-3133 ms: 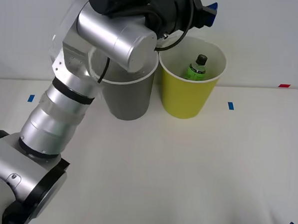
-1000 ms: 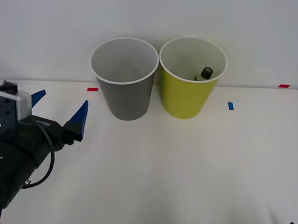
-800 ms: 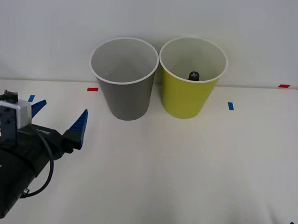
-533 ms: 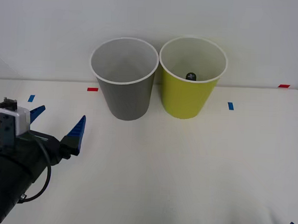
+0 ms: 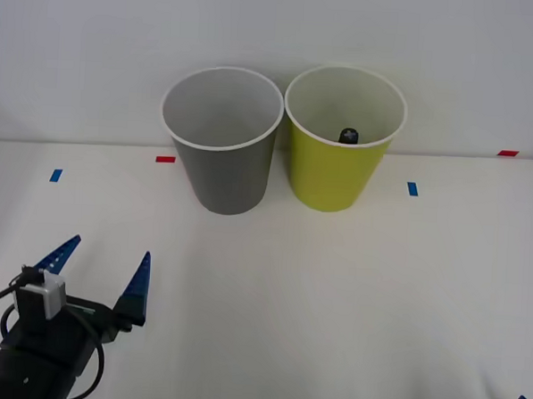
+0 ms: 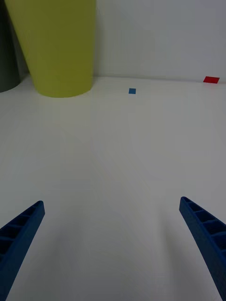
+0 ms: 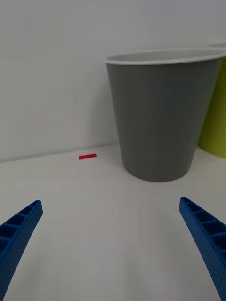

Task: Put cans in the gray bin and PET bottles in the light green bin.

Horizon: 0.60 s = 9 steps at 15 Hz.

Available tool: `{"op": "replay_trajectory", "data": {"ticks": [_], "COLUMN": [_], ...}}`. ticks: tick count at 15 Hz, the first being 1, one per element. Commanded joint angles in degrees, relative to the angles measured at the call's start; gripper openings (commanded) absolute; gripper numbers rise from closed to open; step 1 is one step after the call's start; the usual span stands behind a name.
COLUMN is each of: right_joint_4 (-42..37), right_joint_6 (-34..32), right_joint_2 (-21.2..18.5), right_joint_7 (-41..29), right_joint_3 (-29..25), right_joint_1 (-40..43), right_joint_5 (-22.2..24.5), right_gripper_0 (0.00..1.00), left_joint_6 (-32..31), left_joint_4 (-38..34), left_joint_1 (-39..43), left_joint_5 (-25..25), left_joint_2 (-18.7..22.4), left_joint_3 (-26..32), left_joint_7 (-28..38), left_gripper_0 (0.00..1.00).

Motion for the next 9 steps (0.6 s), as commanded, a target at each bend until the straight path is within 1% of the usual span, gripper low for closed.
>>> {"op": "replay_trajectory", "data": {"ticks": [1,3,7,9], "right_joint_4": [0.00,0.00,0.00,0.00], "right_joint_6": [0.00,0.00,0.00,0.00], "right_joint_2": [0.00,0.00,0.00,0.00], "right_joint_7": [0.00,0.00,0.00,0.00], "right_joint_3": [0.00,0.00,0.00,0.00], "right_joint_1": [0.00,0.00,0.00,0.00], "right_joint_5": [0.00,0.00,0.00,0.00], "right_gripper_0": [1.00,1.00,1.00,1.00], "left_joint_6": [-2.79,-5.87,-9.64,-13.86], "left_joint_4": [2.18,2.18,2.27,4.64], "left_joint_1": [5.38,8.46,14.52,15.84], "left_joint_5": [-5.09,-7.03,-8.35,-8.87], "left_joint_2": [-2.17,-2.17,-1.38,-1.38], "left_joint_3": [-0.73,-1.26,-3.46,-4.34], "left_joint_7": [0.52,1.31,2.80,3.68], "left_gripper_0": [1.00,1.00,1.00,1.00]}}
